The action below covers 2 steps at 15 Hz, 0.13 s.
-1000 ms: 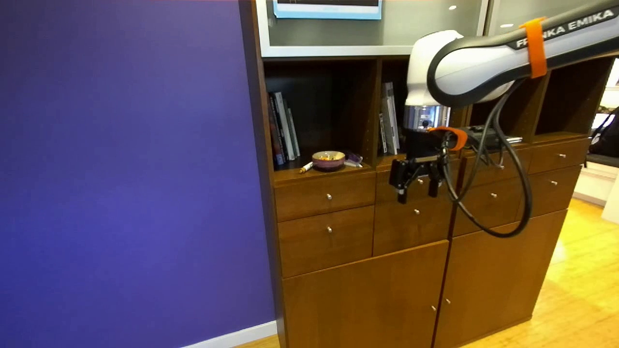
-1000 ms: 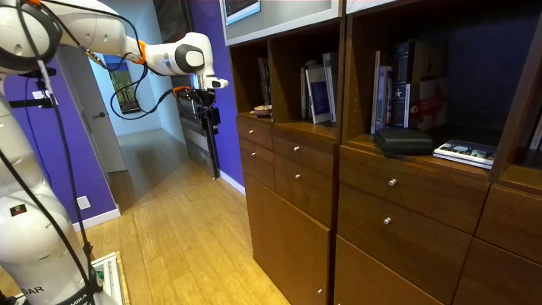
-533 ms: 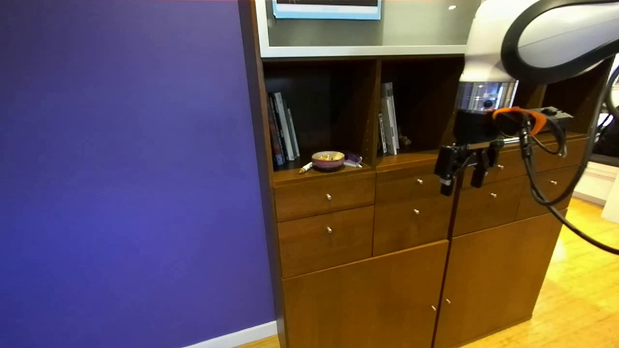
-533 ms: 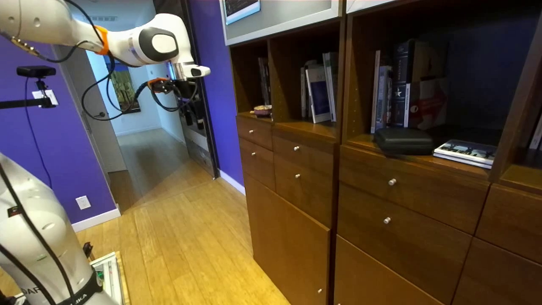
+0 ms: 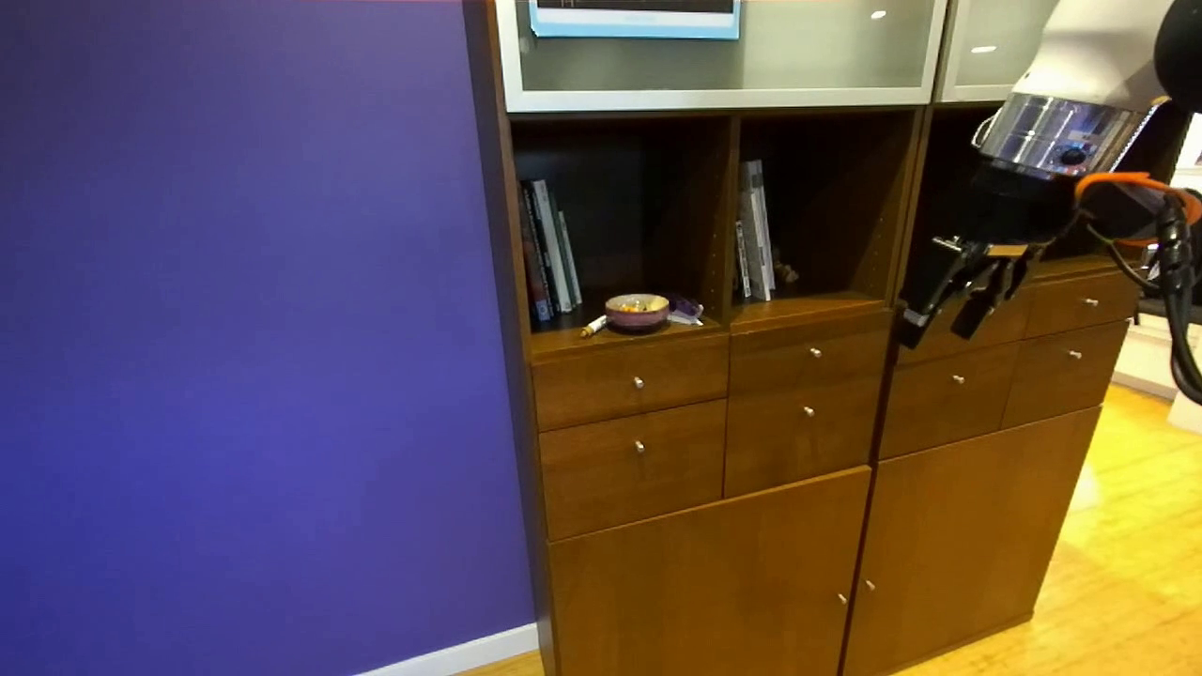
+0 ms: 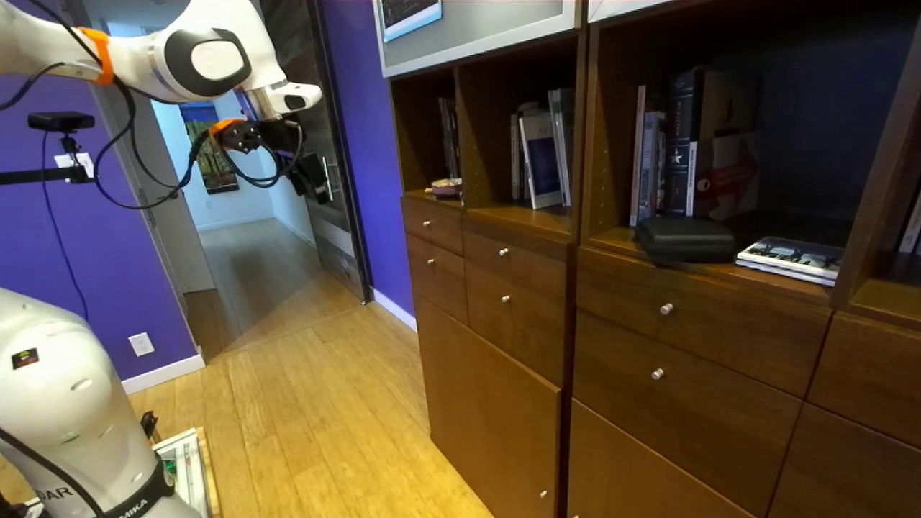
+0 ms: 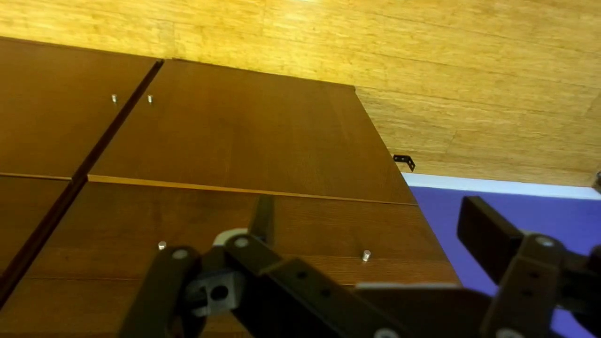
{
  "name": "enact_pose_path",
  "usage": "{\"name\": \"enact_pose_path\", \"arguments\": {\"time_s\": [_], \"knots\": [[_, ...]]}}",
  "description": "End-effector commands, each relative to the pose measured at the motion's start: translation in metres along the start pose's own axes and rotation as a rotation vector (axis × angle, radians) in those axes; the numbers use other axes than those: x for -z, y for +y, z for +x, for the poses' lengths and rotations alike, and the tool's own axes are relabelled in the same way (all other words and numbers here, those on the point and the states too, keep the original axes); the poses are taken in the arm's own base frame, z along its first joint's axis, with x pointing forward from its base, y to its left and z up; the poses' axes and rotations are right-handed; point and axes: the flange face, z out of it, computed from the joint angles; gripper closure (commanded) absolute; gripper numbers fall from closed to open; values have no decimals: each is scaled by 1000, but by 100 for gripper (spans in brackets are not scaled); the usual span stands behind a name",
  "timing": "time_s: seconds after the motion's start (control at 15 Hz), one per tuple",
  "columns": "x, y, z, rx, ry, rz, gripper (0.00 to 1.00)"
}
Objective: Close the drawer
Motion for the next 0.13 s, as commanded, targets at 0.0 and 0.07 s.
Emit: {"name": "enact_pose_path", "arguments": {"time_s": [0.0,0.07], "knots": [[1,0,-1,0,2,1,0],[0,0,-2,-1,2,1,0]]}}
